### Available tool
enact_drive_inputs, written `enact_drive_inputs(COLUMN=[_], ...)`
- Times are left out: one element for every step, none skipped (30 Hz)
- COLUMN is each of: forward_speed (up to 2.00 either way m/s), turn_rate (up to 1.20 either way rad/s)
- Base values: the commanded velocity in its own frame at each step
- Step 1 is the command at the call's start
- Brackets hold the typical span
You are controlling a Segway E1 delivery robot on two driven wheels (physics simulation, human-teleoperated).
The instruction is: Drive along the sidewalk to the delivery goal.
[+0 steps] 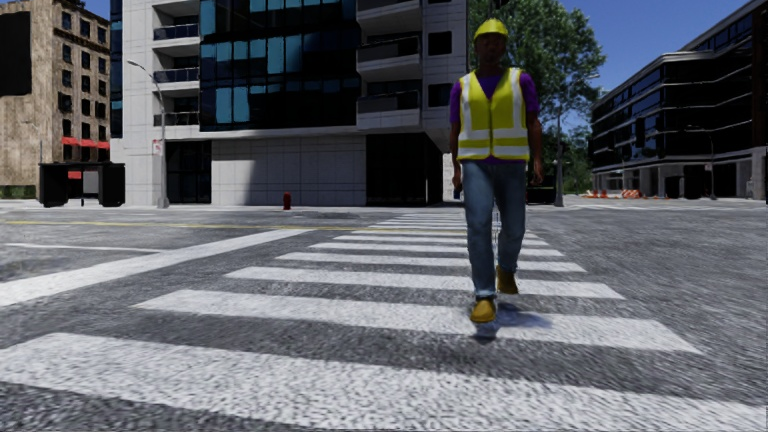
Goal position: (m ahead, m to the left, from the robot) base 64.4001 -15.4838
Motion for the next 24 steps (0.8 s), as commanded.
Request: enact_drive_inputs(forward_speed=[2.0, 2.0, 2.0, 2.0, 2.0, 2.0, 2.0, 2.0, 2.0, 2.0, 2.0, 2.0, 2.0, 2.0, 2.0, 2.0, 2.0, 2.0, 2.0, 2.0, 2.0, 2.0, 2.0, 2.0], turn_rate=[1.2, 1.2, 1.2, 1.2, 1.2, 1.19, 0.04, 0.0, 0.0, 0.0, 0.0, 0.0, 0.0, 0.0, 0.0, 0.0, -0.64, -1.2, -1.2, -1.2, -1.2, -1.2, -1.2, -1.2])
